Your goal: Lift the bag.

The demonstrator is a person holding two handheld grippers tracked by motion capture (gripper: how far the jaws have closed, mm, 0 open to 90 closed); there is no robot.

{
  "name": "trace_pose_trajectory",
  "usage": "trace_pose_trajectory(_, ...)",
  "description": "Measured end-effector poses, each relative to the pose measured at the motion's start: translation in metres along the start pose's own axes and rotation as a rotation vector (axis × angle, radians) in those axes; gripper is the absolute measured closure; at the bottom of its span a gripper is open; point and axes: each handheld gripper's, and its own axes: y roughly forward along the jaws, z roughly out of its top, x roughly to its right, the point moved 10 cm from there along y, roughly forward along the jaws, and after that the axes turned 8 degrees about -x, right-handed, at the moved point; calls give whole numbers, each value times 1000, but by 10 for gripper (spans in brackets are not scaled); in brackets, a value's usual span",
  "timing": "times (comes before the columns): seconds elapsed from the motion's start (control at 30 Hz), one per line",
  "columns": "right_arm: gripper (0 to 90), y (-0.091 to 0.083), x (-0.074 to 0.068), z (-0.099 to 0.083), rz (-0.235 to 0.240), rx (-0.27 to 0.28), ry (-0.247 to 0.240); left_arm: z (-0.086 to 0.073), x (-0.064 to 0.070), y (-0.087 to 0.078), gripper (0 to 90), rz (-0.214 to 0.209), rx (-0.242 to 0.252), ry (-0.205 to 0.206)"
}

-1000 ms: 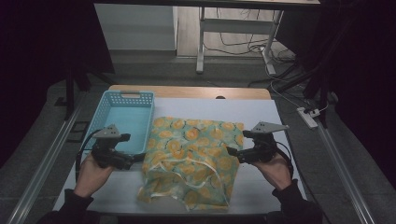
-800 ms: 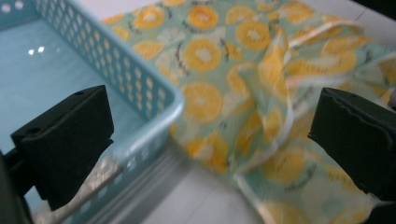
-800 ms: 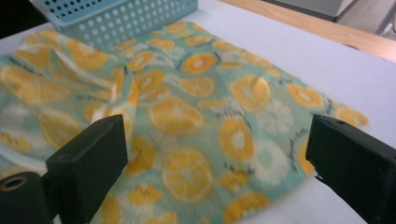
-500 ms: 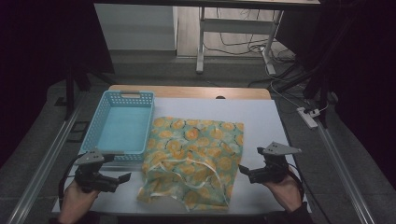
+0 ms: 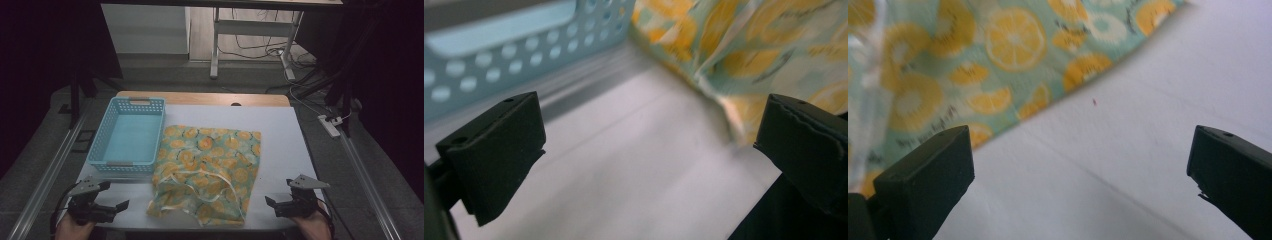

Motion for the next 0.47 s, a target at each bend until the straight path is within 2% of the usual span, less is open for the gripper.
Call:
trace_pose_trajectory(0.17, 0, -1, 1, -15, 2, -37, 20, -10, -5, -1, 0, 24, -18, -23)
trace_pose_trajectory(0.37, 0, -3, 3, -17, -7, -44, 44, -13, -6, 0, 0, 35, -36, -28)
trace_pose_trajectory(0.47, 0, -1, 3, -18, -8, -53, 40, -12, -6, 0, 0, 32, -32, -33)
